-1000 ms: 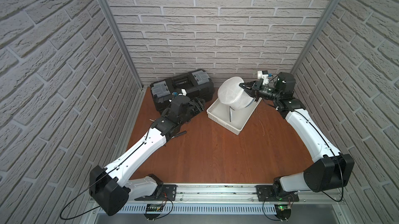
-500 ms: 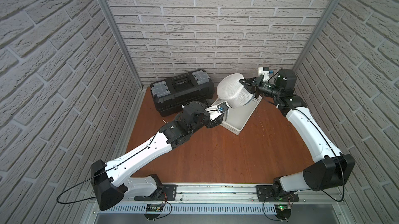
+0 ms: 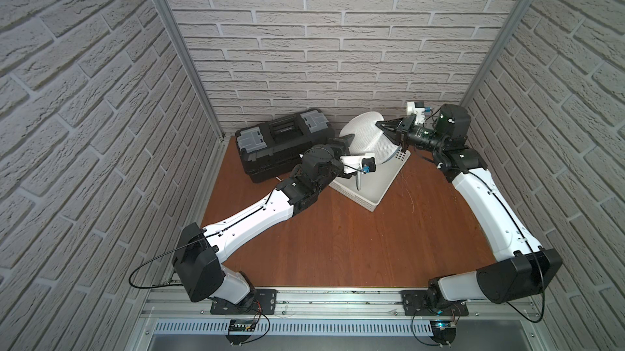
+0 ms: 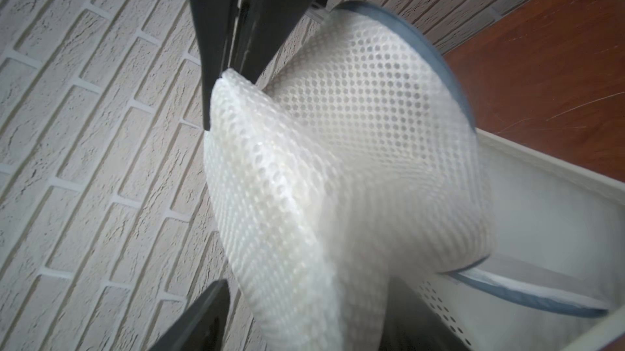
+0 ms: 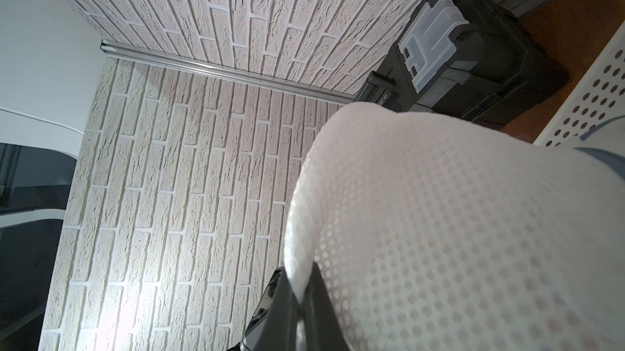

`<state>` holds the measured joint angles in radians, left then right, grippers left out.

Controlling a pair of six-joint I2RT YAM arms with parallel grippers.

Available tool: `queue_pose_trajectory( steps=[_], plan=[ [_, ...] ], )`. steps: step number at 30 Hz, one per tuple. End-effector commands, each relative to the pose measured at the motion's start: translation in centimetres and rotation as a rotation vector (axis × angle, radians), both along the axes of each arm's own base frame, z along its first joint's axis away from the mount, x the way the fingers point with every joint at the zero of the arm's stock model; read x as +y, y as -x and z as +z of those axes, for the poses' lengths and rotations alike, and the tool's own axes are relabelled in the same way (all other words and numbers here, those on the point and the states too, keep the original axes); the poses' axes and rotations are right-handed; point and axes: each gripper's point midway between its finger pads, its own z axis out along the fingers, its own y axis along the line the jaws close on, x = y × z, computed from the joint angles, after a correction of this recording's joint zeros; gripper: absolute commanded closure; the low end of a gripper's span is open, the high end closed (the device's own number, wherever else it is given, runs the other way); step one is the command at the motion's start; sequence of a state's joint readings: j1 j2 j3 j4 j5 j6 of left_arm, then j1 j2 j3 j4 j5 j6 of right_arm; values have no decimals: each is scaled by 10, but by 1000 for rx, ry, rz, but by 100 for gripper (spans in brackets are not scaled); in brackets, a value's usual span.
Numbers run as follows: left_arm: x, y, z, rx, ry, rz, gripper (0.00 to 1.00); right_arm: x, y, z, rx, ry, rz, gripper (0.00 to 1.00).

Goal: Turn the laundry bag inside out
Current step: Turn over the laundry bag.

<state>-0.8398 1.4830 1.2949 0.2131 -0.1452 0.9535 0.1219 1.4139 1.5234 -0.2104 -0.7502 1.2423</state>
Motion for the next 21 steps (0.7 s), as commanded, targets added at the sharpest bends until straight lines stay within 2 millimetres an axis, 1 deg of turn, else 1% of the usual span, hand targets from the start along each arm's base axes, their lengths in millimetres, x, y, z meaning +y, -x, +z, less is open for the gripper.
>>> queue_pose_trajectory(
  steps=[1, 3, 5, 8, 12, 14, 15, 16, 18, 19, 21],
  plan=[
    [5, -12, 40, -116, 63, 34, 31, 0, 18, 35, -84, -14, -2, 97],
    [4, -15, 41, -123, 51, 34, 41, 0, 19, 34, -81, -16, -2, 97],
    [5, -17, 42, -132, 34, 35, 54, 0, 19, 35, -80, -19, -3, 97],
    [4, -17, 42, -137, 6, 25, 68, -1, 17, 35, -80, -21, -7, 97],
    [4, -10, 42, -129, -25, 2, 87, -3, 14, 34, -81, -16, -25, 97],
    [4, -5, 37, -86, -45, -25, 95, -4, 12, 37, -97, -5, -35, 97],
    [4, -3, 34, -44, -50, -39, 99, -3, 12, 40, -108, 7, -29, 94],
    [5, 0, 33, 5, -49, -46, 100, -3, 13, 43, -118, 29, -20, 90],
    [9, 3, 34, 79, -27, -39, 100, -3, 16, 50, -142, 85, -8, 79],
    [11, 4, 34, 110, -11, -31, 100, -4, 19, 52, -156, 123, -9, 72],
    [19, 5, 41, 157, 31, 5, 100, -11, 24, 54, -180, 212, -26, 53]
  ],
)
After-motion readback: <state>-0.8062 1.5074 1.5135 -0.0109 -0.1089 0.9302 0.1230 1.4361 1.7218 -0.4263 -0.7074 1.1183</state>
